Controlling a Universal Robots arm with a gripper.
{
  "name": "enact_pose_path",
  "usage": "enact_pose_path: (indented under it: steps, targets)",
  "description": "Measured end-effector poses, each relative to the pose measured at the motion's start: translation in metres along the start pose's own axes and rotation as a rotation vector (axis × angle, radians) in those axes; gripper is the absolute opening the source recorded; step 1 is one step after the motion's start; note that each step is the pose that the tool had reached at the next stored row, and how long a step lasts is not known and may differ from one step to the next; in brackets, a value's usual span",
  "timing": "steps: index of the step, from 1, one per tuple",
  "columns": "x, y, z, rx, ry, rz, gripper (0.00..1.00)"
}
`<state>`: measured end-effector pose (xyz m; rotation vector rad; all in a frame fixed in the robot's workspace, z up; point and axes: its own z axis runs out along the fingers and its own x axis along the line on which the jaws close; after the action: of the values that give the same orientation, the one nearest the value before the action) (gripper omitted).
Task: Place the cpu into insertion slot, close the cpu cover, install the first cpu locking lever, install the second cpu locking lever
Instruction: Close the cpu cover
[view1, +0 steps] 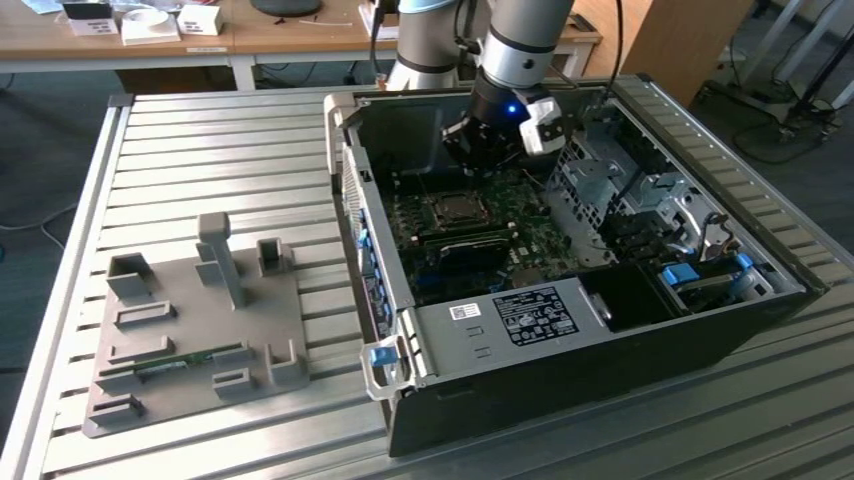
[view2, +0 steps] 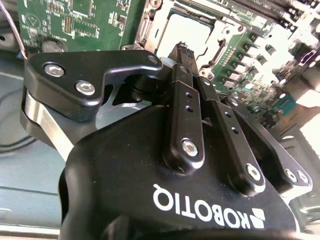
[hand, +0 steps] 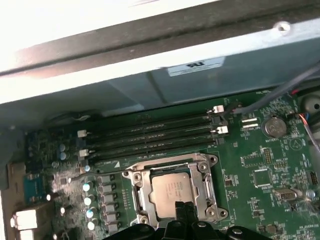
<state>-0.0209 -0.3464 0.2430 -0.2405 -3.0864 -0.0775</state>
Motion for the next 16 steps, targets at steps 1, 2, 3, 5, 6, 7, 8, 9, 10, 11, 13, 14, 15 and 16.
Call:
enact_pose_path:
  steps: [1,2,3,5,6,7,8,9,10,11,13,14,15,16]
  targets:
    - [0.0000,0.0000,0.0000,0.0009,0.0008,-0.018,0.11]
    - [0.0000,0.0000,0.0000,0.0018,0.0017,-0.036,0.11]
    - [0.0000,0.0000,0.0000,0.0027,0.0025,-0.054,0.11]
    - [0.0000,0.0000,0.0000,0.0044,0.0042,-0.090,0.11]
    - [0.0000,0.0000,0.0000,0.0053,0.0050,-0.108,0.11]
    - [0.0000,0.0000,0.0000,0.0061,0.0058,-0.126,0.11]
    - [0.0000,0.0000,0.0000,0.0071,0.0067,-0.143,0.11]
    - [0.0000,0.0000,0.0000,0.0080,0.0075,-0.163,0.11]
    - [0.0000,0.0000,0.0000,0.0089,0.0084,-0.181,0.11]
    - [0.0000,0.0000,0.0000,0.0097,0.0092,-0.199,0.11]
    - [0.0000,0.0000,0.0000,0.0115,0.0108,-0.235,0.11]
    - [0.0000,0.0000,0.0000,0.0127,0.0118,-0.263,0.11]
    - [0.0000,0.0000,0.0000,0.0129,0.0118,-0.264,0.11]
    - [0.0000,0.0000,0.0000,0.0129,0.0118,-0.264,0.11]
